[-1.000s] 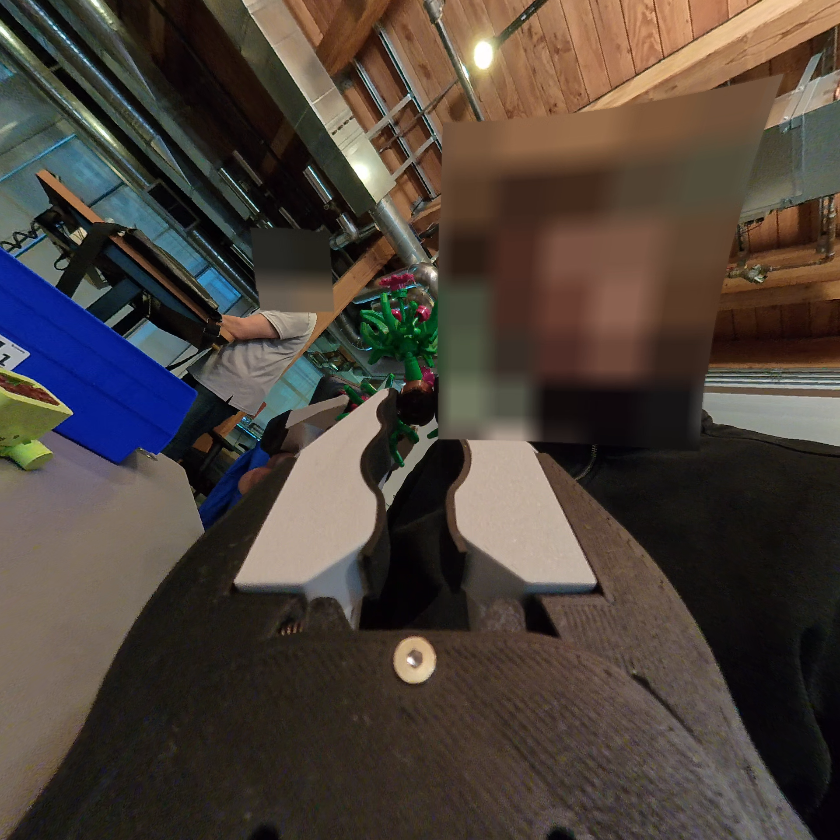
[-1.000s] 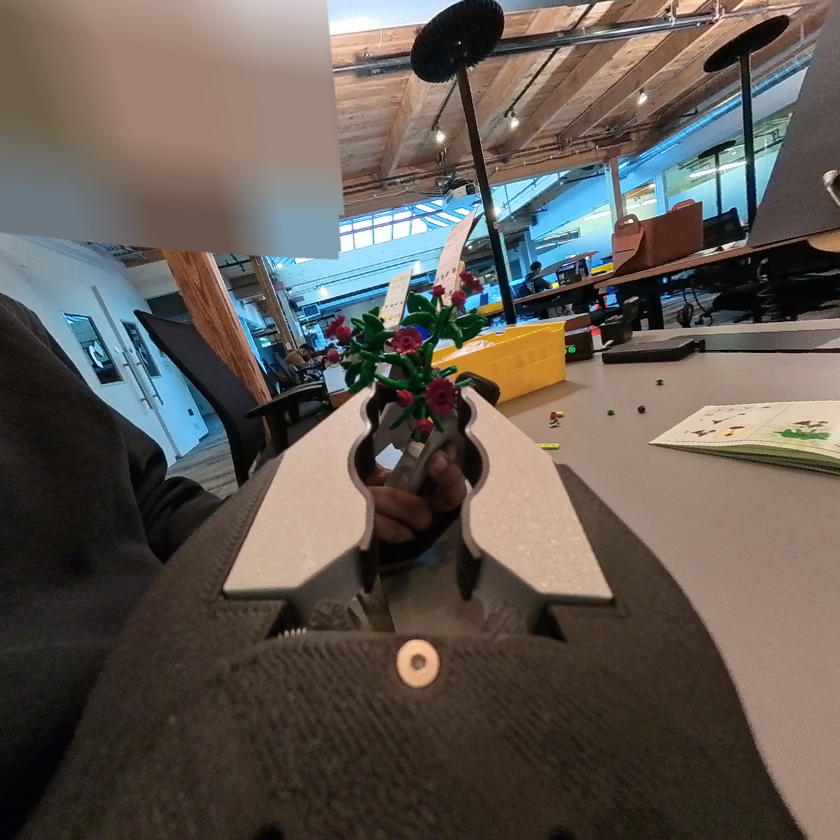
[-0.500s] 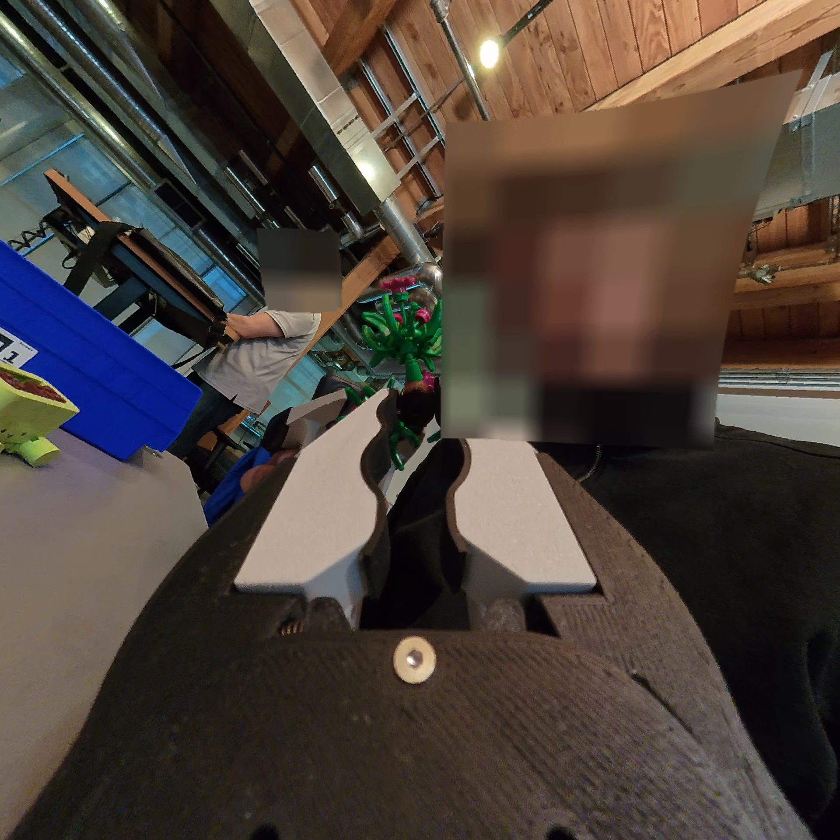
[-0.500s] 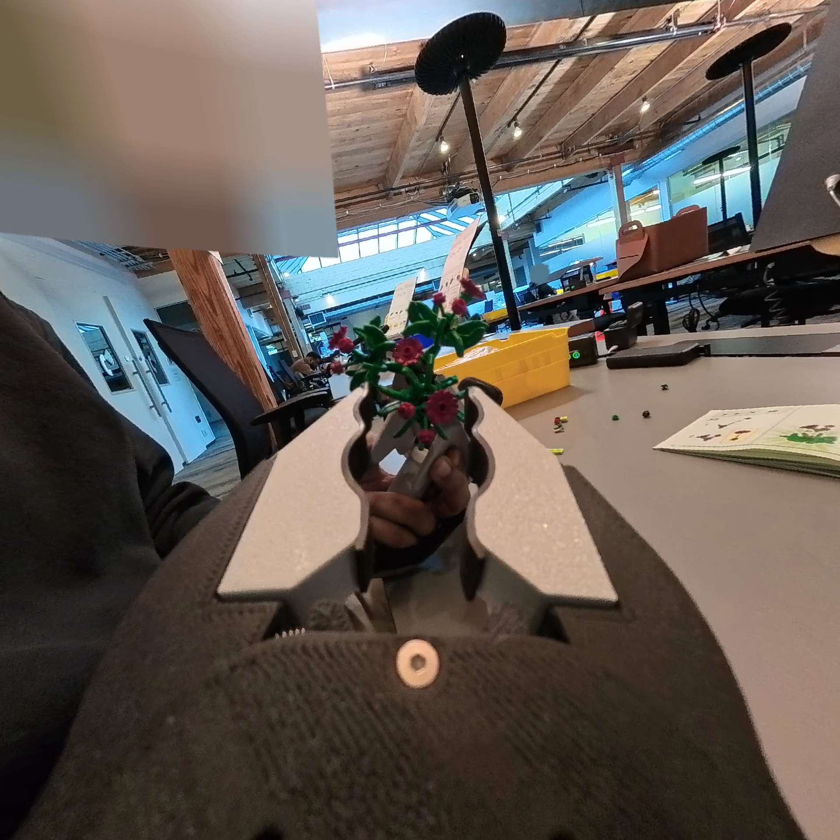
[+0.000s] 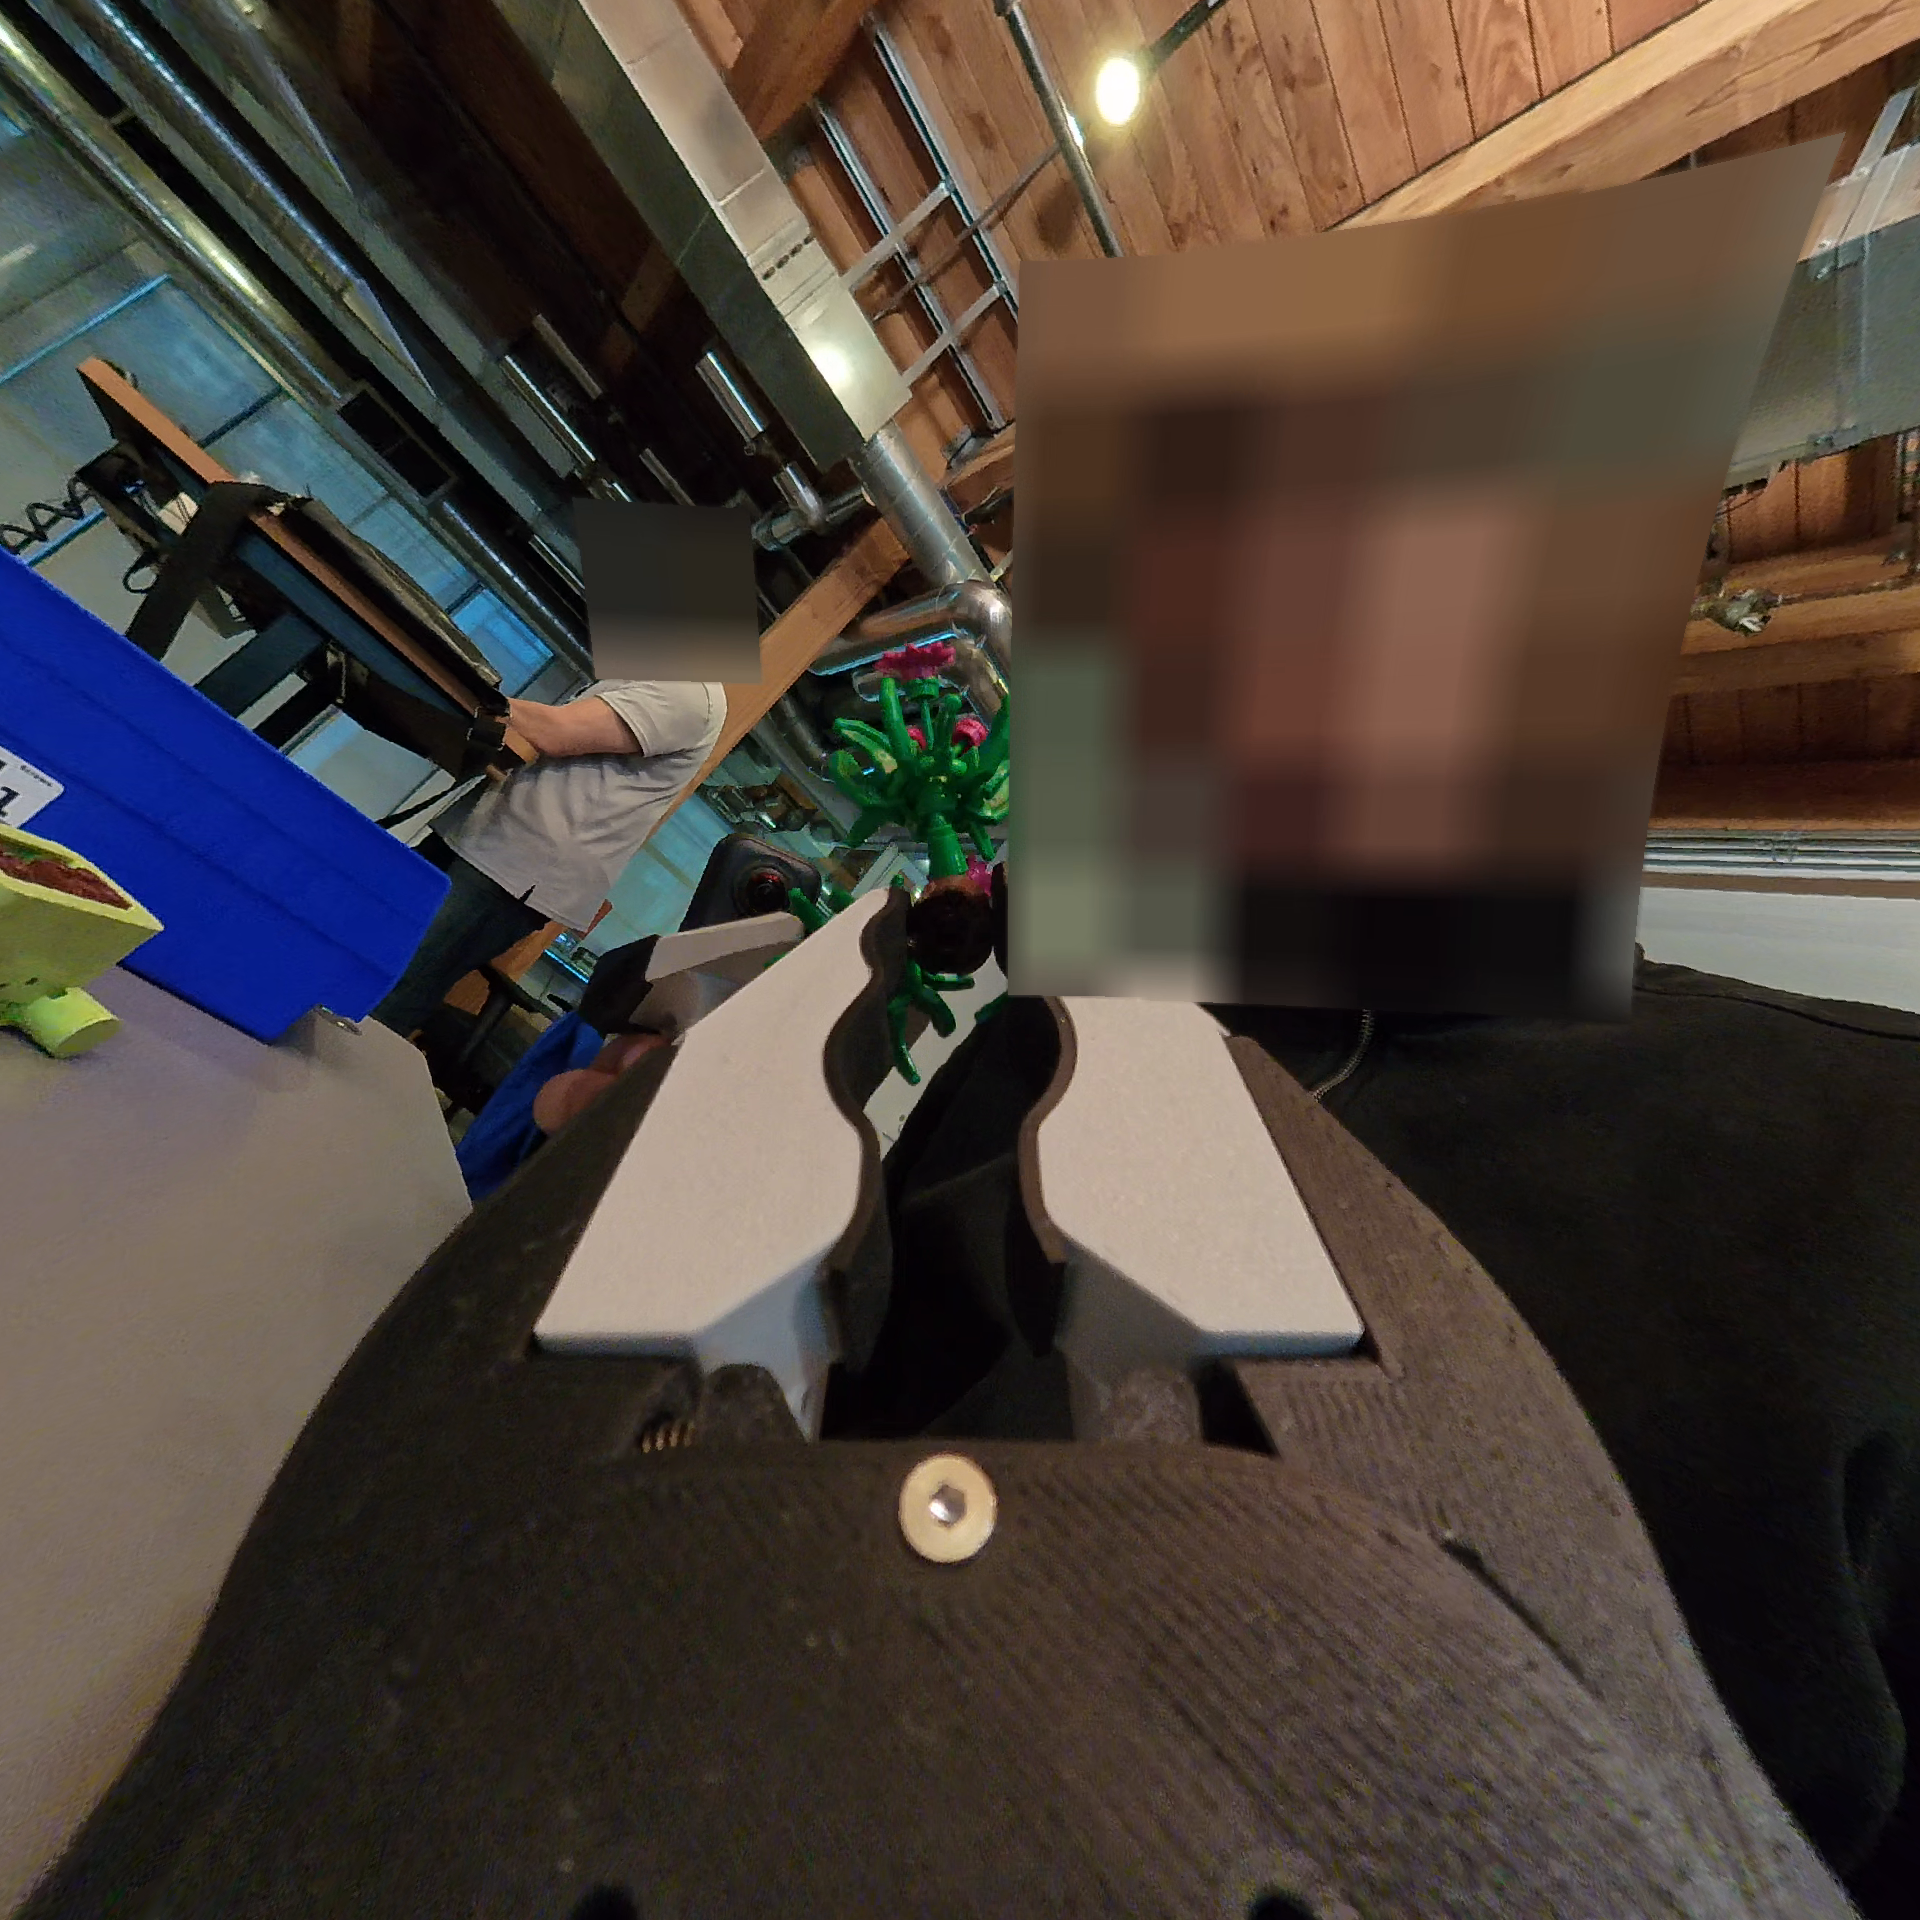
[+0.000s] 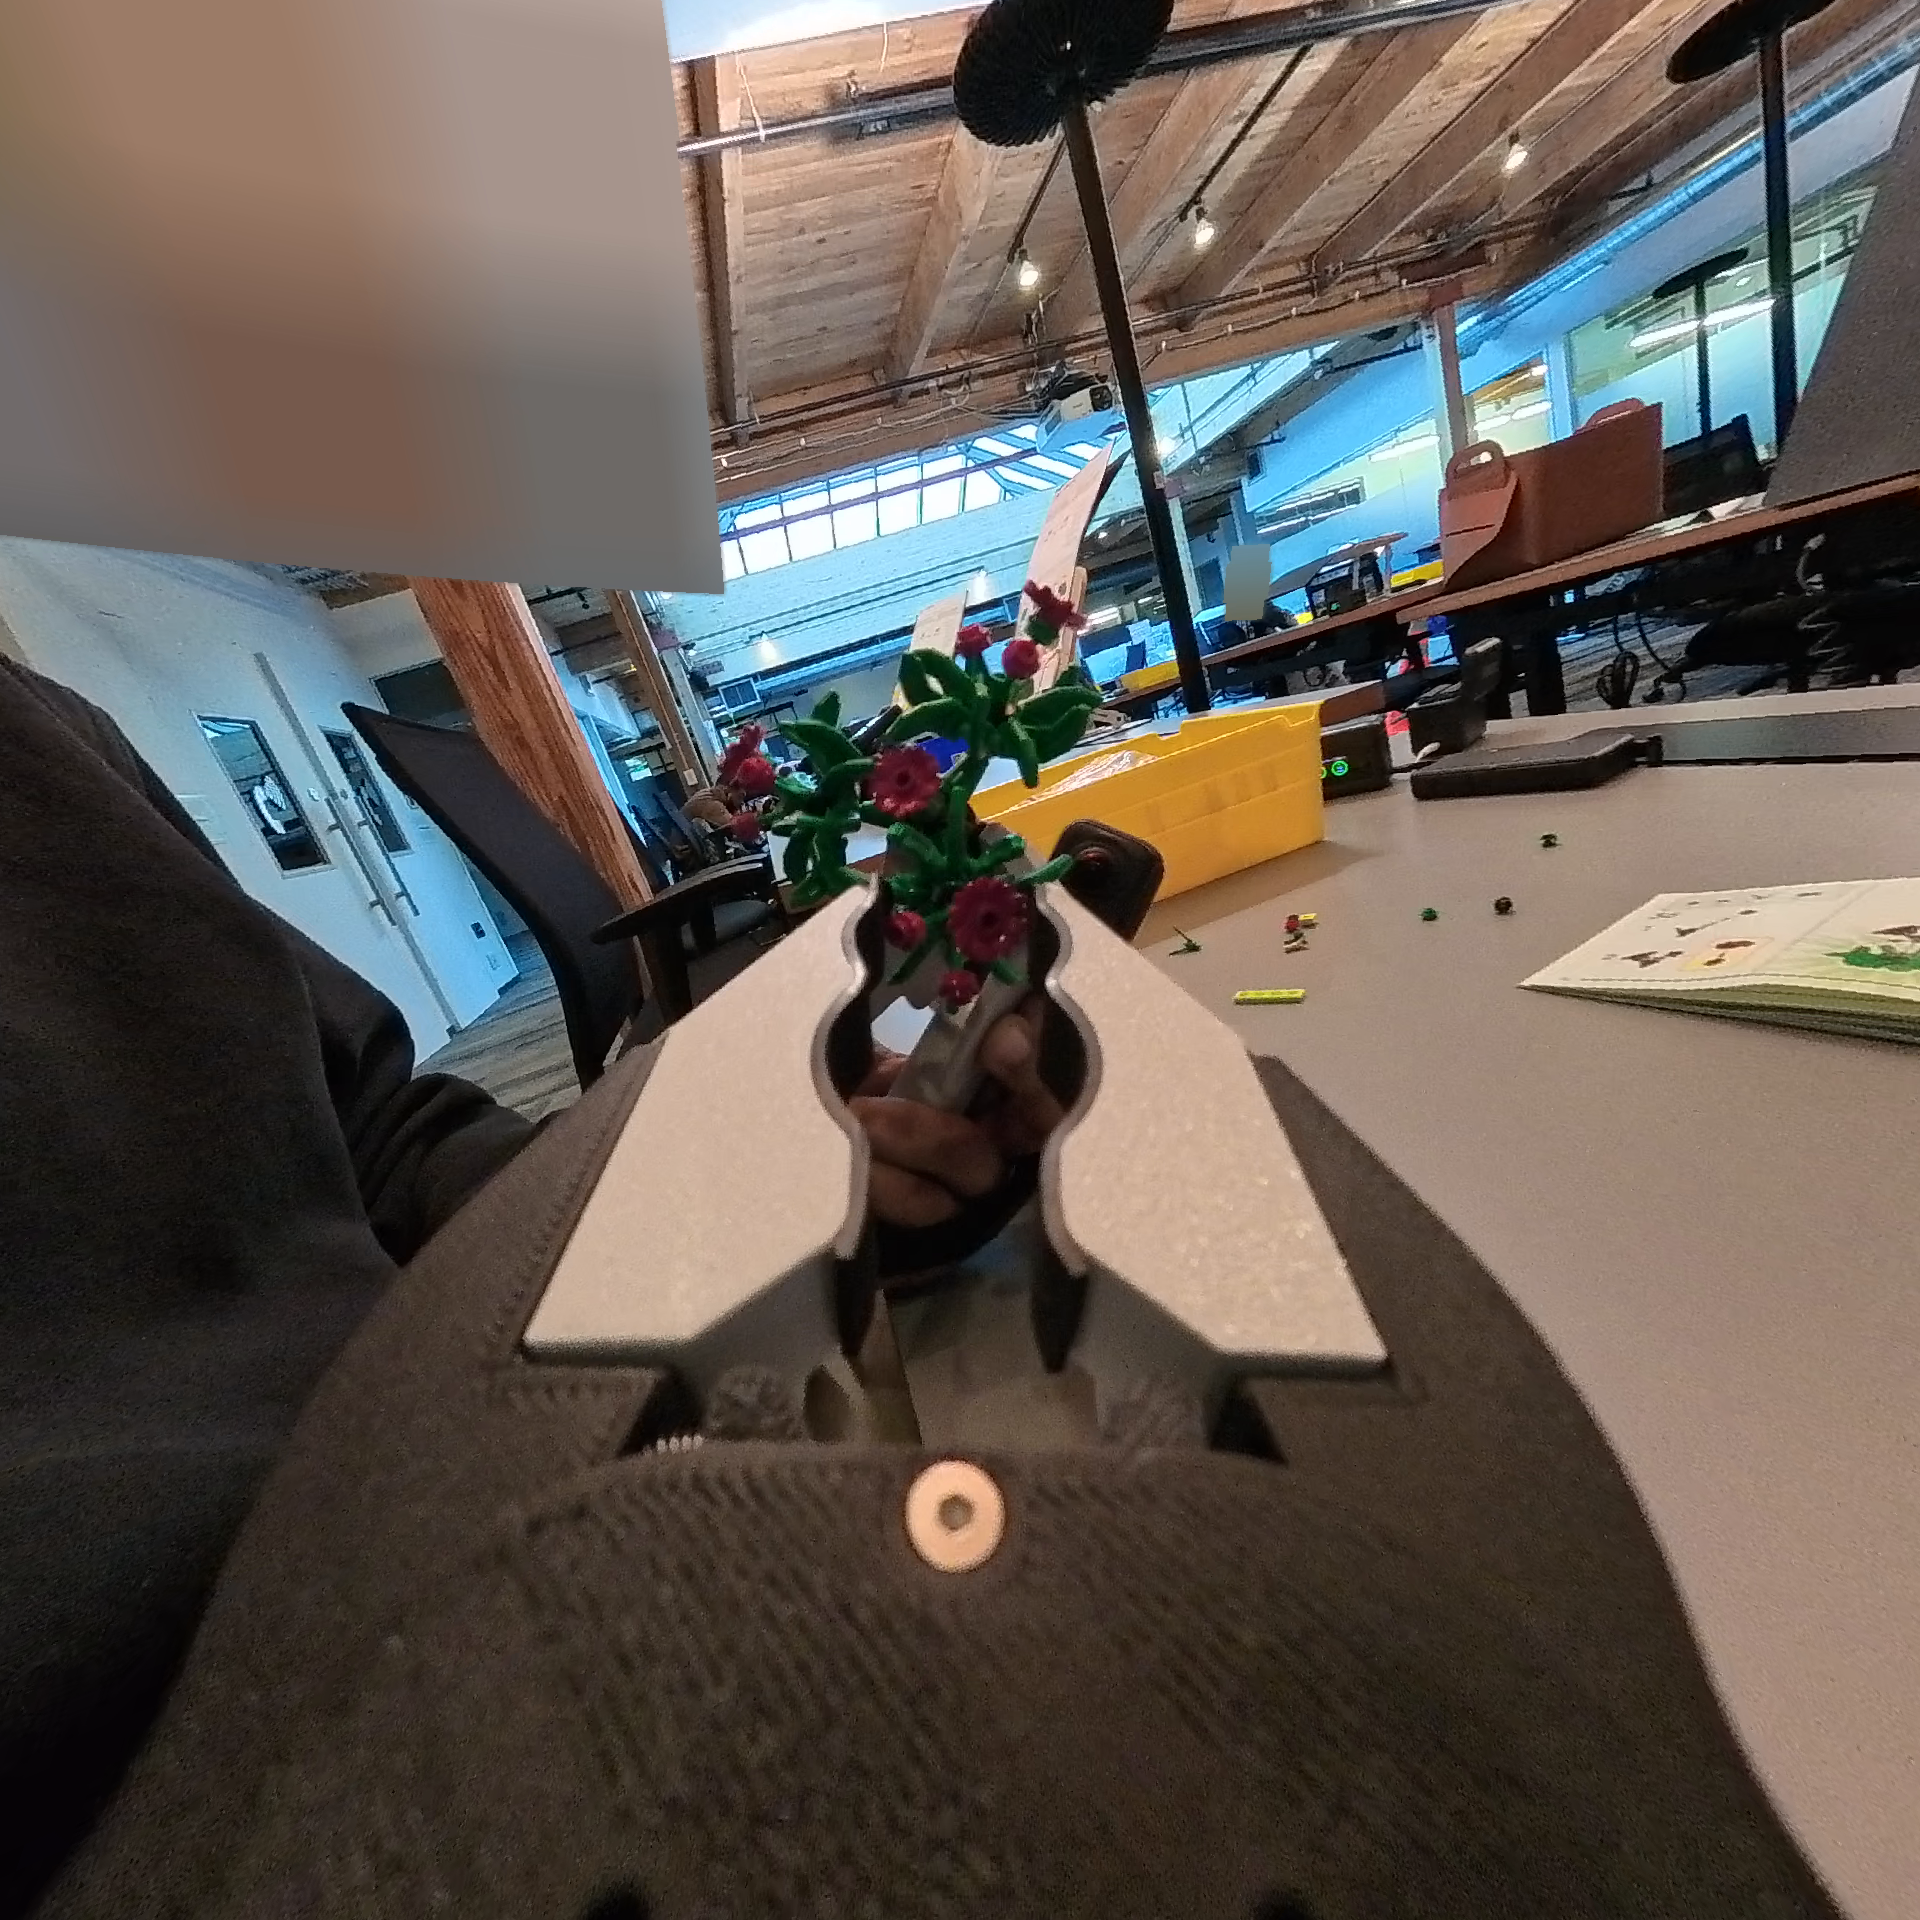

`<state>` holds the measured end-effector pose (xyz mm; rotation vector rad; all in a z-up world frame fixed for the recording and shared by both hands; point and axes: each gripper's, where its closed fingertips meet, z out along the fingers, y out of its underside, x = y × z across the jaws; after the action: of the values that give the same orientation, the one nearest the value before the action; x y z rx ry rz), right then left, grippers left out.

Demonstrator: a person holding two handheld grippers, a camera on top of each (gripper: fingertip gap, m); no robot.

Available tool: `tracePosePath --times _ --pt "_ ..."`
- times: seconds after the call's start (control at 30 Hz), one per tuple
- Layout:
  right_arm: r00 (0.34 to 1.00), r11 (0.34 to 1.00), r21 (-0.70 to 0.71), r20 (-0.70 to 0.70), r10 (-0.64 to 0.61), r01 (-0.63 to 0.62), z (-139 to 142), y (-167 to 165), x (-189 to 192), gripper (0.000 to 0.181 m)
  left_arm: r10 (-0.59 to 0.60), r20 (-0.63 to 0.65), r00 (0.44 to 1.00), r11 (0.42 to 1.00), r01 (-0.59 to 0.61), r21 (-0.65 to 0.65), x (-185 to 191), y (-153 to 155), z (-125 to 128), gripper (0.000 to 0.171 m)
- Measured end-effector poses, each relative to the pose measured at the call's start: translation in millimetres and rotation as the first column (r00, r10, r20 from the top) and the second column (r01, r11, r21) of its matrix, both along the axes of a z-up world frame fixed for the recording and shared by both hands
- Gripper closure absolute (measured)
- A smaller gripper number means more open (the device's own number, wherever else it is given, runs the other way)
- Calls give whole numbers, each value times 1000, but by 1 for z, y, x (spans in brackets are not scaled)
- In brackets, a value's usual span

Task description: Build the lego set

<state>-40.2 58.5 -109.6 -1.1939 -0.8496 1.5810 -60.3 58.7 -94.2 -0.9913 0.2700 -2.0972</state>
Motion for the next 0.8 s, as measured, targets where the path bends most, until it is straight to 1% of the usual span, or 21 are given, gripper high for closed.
tracePosePath --times 0.1,0.17,0.23,0.27,0.33,0.4,0.47,0.57,0.73,0.8 --pt "1000 1000 -10 -2 6 -6 0 1 1 156 4 -4 1000 1000 -4 -5 1 1 0 159" --pt "1000 1000 -22 -10 2 -2 0 3 2 156 27 -27 999 1000 -27 -13 3 4 -2 158" --pt "1000 999 -36 -12 -4 3 0 6 3 158 53 -84 995 998 -55 -14 9 6 -5 147" --pt "1000 999 -45 -9 -9 9 -1 8 4 162 58 -111 992 998 -60 -7 13 6 -6 145" --pt "1000 998 -66 -8 -10 9 -3 10 5 167 57 -157 986 998 -57 4 20 4 -9 146" --pt "1000 996 -87 -9 -11 10 -4 13 6 169 50 -202 978 999 -50 6 27 3 -13 153" --pt "1000 996 -91 -20 -1 0 -3 12 6 169 54 -235 971 998 -55 1 31 4 -16 155" --pt "1000 997 -80 -6 1 -1 -4 11 5 167 54 -228 972 998 -56 -1 30 4 -16 156" --pt "1000 997 -75 -24 -17 16 0 16 10 162 71 -211 975 997 -75 -9 26 7 -15 156" --pt "1000 999 -41 -8 -21 20 0 15 11 160 81 -215 973 996 -85 -11 25 8 -15 156"
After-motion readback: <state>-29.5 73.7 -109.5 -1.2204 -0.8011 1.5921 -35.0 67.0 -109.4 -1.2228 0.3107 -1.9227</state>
